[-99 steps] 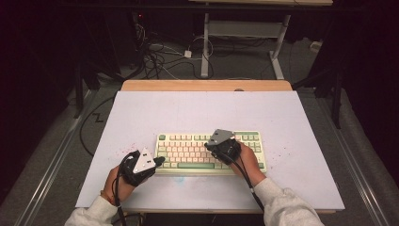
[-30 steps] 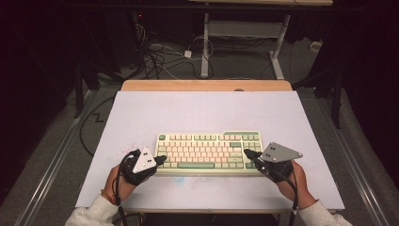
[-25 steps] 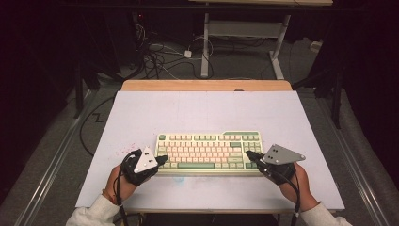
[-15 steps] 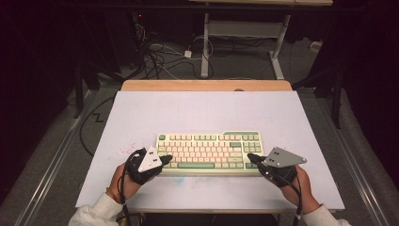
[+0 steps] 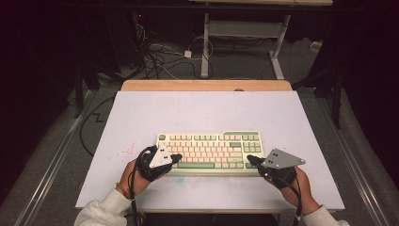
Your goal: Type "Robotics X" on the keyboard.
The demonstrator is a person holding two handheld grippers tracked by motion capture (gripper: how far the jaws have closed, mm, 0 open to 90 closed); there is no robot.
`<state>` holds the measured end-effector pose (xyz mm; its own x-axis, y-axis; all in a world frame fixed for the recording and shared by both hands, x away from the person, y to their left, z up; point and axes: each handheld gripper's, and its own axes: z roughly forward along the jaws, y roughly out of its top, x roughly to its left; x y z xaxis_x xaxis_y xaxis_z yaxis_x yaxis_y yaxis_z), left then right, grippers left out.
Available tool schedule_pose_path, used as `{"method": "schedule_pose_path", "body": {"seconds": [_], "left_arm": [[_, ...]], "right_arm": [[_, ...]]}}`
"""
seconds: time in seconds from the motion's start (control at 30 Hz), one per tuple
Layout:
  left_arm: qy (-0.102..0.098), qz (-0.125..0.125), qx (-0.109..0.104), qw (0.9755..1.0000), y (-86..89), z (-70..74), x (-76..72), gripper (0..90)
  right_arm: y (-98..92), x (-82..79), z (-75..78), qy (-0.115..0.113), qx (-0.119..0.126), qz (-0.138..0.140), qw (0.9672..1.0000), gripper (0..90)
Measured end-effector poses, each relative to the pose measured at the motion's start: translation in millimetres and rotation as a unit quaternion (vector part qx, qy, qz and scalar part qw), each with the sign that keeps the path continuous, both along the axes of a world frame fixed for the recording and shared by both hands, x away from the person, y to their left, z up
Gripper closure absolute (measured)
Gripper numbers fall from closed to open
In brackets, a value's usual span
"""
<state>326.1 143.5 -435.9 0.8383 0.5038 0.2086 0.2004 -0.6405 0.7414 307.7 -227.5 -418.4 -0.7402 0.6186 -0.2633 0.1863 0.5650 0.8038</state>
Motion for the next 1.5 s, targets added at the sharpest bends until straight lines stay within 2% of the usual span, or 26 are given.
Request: {"method": "schedule_pose_path", "body": {"seconds": [0.27,0.73,1.2,1.4,1.5], "left_arm": [[0.01,-0.005,-0.001,0.9999,-4.6,-2.8,5.9,87.4],[0.021,-0.012,0.017,0.9996,-17.9,-9.8,17.3,87.3],[0.031,-0.008,0.028,0.9991,-19.2,-15.8,23.6,87.3],[0.034,-0.01,0.036,0.9987,-21.9,-19.0,25.5,87.3],[0.039,-0.006,0.047,0.9981,-22.9,-20.9,27.4,87.7]], "right_arm": [[1.1,0.4,-0.8,0.002,-0.002,0.003,1.0,90.0],[2.8,0.8,-2.4,0.006,-0.006,0.006,0.9999,90.0],[2.8,1.1,-2.8,0.008,-0.008,0.006,0.9999,90.0],[3.9,1.3,-3.9,0.01,-0.01,0.008,0.9999,90.0],[3.9,1.5,-4.0,0.013,-0.011,0.008,0.9998,90.0]]}}
